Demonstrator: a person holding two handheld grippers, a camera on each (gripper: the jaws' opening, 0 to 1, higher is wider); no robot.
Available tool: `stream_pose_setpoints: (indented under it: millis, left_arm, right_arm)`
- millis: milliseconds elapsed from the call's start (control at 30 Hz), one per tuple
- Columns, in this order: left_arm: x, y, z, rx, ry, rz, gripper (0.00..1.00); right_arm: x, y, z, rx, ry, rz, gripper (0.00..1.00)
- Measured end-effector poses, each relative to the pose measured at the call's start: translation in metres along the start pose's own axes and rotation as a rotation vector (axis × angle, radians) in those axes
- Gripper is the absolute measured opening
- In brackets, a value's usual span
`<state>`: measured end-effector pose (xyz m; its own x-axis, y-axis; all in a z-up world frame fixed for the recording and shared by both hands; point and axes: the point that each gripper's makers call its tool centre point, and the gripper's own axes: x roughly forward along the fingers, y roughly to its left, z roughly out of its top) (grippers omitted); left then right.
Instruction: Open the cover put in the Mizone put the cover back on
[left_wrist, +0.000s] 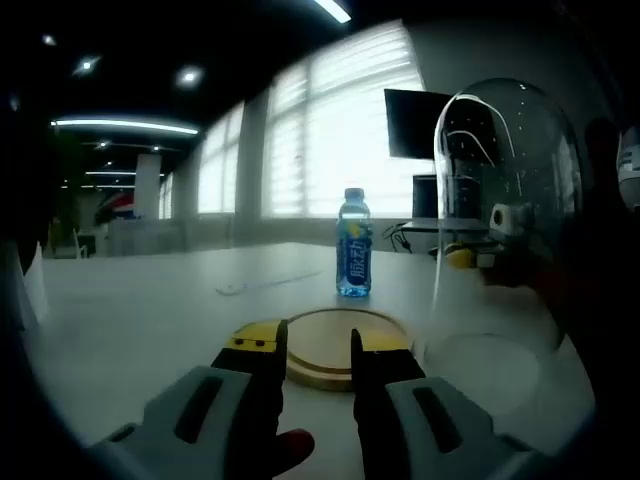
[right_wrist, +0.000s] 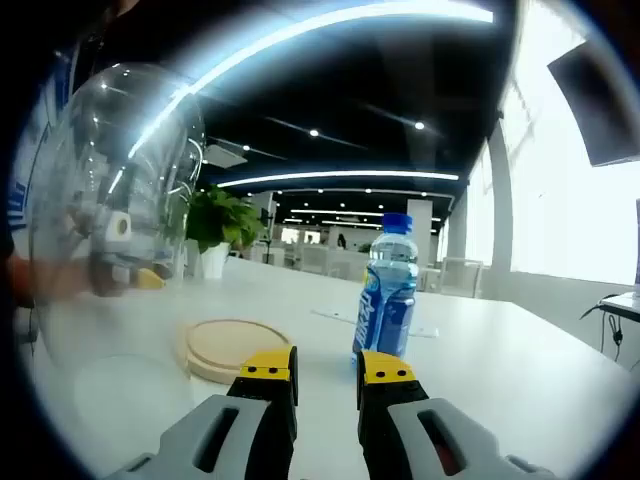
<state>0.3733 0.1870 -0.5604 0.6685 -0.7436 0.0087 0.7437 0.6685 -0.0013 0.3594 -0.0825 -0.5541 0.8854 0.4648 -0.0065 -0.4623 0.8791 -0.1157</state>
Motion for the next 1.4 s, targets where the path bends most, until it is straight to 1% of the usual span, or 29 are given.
stream_pose_setpoints:
  millis: [100, 200, 300, 400, 567, 600, 633, 700, 900, 1000, 1233, 1400]
  left_arm:
    - [0.000, -0.002, 0.003, -0.007, -0.015, -0.006, 0.20]
    - [-0.001, -0.003, 0.005, 0.000, -0.023, -0.006, 0.20]
    - [0.000, -0.002, 0.005, -0.003, -0.027, -0.003, 0.20]
    - [0.000, -0.001, 0.003, 0.005, -0.018, 0.004, 0.20]
    - [0.003, -0.005, -0.003, 0.015, 0.002, -0.009, 0.20]
    - [0.003, -0.006, -0.003, -0.001, 0.001, -0.015, 0.20]
    - [0.004, -0.006, -0.004, -0.008, 0.001, -0.015, 0.20]
    - [0.004, -0.005, -0.006, -0.005, 0.008, -0.011, 0.20]
    - [0.003, -0.005, -0.007, 0.001, 0.015, -0.012, 0.20]
    - [0.004, -0.007, -0.008, 0.005, 0.019, -0.019, 0.20]
    - [0.005, -0.008, -0.014, 0.010, 0.039, -0.022, 0.20]
    - [0.005, -0.008, -0.012, 0.012, 0.036, -0.021, 0.20]
  right_arm:
    - [0.008, -0.001, 0.006, 0.000, -0.018, 0.046, 0.17]
    - [0.014, 0.007, 0.011, 0.006, -0.035, 0.116, 0.17]
    - [0.020, 0.012, 0.007, -0.028, -0.039, 0.146, 0.17]
    - [0.026, 0.013, -0.003, -0.031, -0.032, 0.161, 0.17]
    - [0.028, 0.013, -0.019, 0.013, -0.042, 0.152, 0.17]
    - [0.027, 0.015, -0.026, 0.001, -0.011, 0.156, 0.17]
    - [0.027, 0.016, -0.028, -0.015, -0.006, 0.159, 0.17]
    - [0.028, 0.018, -0.030, 0.001, -0.003, 0.170, 0.17]
    - [0.027, 0.019, -0.030, 0.027, -0.006, 0.164, 0.17]
    - [0.027, 0.020, -0.033, 0.023, 0.008, 0.169, 0.17]
    - [0.026, 0.021, -0.032, 0.027, 0.003, 0.174, 0.17]
    - [0.026, 0.022, -0.032, 0.026, 0.004, 0.176, 0.17]
